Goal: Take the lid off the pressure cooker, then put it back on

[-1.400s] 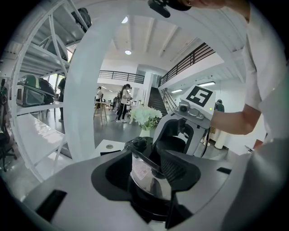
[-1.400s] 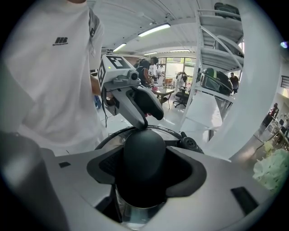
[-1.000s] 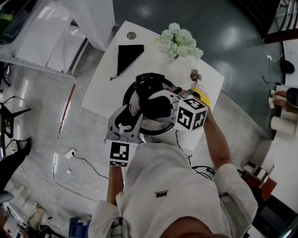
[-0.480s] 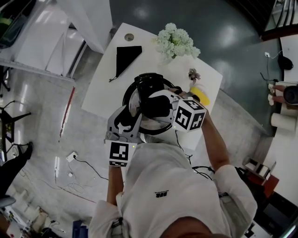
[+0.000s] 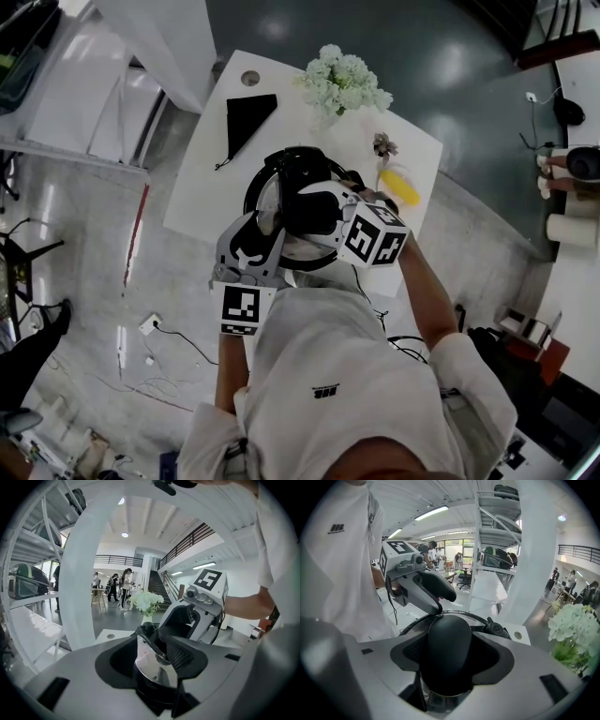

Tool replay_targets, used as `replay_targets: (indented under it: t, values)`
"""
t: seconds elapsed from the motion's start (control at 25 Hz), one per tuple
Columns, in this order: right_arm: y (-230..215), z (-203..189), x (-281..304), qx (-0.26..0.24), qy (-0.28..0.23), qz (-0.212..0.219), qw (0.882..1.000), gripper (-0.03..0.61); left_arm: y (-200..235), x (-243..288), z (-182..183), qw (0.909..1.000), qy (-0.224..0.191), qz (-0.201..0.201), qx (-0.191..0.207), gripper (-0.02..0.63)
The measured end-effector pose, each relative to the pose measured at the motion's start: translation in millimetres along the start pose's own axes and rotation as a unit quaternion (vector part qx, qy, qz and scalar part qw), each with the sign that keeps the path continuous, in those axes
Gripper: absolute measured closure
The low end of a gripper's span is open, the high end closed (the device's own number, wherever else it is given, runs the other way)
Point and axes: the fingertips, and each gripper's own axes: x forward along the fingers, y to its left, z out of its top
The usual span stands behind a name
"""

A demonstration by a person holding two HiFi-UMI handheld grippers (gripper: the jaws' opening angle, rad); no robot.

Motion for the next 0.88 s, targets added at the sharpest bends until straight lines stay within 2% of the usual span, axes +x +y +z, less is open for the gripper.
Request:
replay_targets:
  t: [0.4,0.88]
  values:
    - [-3.8,0.4,-1.7,0.050,-0.002,-0.048,0.998,0.302,-1.3,2.7,4.6,0.9997,0.002,-0.019,0.018,0.408]
    - [-3.1,1.3,-3.8,0.052,-0.003,-0.052,0.997,0.302,1.7,2.6,6.5,0.9993,0.002,-0.026,0.025,0.408]
